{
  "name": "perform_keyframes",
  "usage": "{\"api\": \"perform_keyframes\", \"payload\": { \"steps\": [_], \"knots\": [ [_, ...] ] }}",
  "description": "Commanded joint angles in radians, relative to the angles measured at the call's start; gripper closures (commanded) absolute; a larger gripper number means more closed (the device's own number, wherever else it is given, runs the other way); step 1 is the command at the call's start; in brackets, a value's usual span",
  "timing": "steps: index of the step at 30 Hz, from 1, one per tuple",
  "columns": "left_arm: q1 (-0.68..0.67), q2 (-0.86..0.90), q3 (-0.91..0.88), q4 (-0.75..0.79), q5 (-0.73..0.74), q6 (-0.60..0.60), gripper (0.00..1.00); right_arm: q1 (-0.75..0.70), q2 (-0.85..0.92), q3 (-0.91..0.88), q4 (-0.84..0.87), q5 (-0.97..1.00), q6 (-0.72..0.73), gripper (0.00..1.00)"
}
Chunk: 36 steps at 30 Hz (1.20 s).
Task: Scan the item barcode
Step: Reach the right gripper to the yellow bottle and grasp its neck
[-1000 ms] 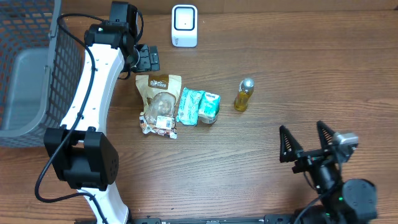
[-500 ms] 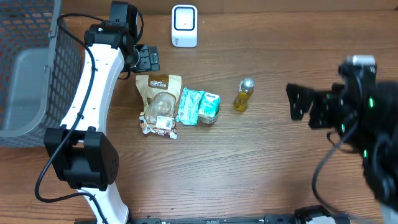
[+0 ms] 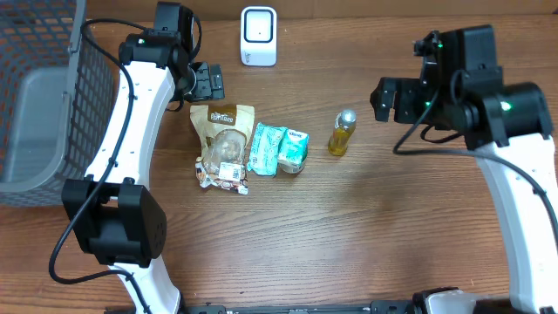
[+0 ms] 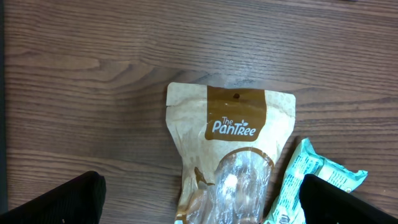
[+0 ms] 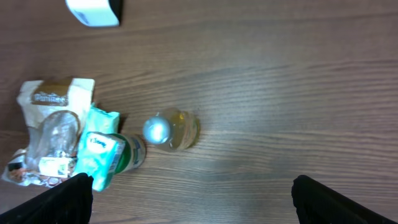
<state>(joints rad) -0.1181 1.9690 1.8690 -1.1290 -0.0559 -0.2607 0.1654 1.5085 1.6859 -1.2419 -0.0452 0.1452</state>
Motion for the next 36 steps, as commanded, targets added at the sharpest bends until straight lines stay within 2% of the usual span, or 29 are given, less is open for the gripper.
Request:
{"api": "perform_keyframes", "payload": {
  "steps": [1,11,17,26,36],
  "knots": [
    [-0.006,-0.014,0.013,0.003,0.001,-0.016,0.00,0.003,0.035,0.023,0.008,-0.001,0.039,0.00],
    [-0.006,-0.014,0.013,0.003,0.001,-0.016,0.00,0.003,0.128,0.022,0.036,0.003,0.201,0.00],
    [-0.006,-0.014,0.013,0.003,0.001,-0.016,0.00,0.016,0.185,0.022,0.039,0.003,0.200,0.00],
    [-0.008,-0.014,0.013,0.004,0.001,-0.016,0.00,0.117,0.296,0.022,0.060,0.079,0.230,0.00],
    [-0.007,-0.014,0.013,0.004,0.001,-0.016,0.00,0.166,0.323,-0.014,0.083,0.142,0.259,0.00]
  ]
}}
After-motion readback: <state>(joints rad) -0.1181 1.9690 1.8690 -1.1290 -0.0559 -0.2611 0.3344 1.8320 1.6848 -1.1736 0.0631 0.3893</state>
